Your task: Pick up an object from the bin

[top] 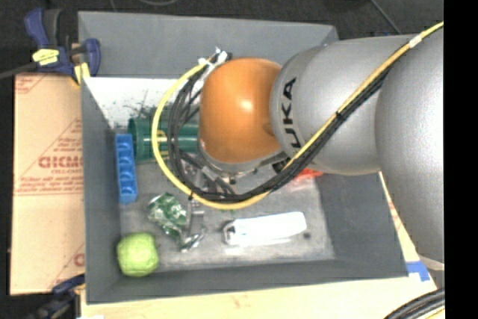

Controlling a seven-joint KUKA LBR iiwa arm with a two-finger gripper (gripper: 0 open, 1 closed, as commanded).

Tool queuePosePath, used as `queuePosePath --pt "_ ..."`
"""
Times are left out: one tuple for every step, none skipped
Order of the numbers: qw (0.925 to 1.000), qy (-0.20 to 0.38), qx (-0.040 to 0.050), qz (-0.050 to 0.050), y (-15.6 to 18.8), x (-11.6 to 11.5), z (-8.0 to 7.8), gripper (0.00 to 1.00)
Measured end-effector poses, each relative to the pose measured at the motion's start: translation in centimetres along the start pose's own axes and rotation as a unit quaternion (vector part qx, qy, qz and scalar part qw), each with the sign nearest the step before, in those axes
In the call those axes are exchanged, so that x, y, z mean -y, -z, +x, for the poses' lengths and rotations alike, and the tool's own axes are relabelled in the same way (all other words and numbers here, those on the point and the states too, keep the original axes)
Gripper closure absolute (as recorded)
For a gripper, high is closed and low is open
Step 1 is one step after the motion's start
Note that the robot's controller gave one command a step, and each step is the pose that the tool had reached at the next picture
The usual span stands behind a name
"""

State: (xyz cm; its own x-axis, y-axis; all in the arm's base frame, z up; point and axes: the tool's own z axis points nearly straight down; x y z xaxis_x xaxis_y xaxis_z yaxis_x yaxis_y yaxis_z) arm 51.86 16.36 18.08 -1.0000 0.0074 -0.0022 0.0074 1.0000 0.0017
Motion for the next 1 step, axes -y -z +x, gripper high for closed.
queuePosePath --pt "1.0 0.0 0.0 0.0 0.0 0.0 0.0 0.0"
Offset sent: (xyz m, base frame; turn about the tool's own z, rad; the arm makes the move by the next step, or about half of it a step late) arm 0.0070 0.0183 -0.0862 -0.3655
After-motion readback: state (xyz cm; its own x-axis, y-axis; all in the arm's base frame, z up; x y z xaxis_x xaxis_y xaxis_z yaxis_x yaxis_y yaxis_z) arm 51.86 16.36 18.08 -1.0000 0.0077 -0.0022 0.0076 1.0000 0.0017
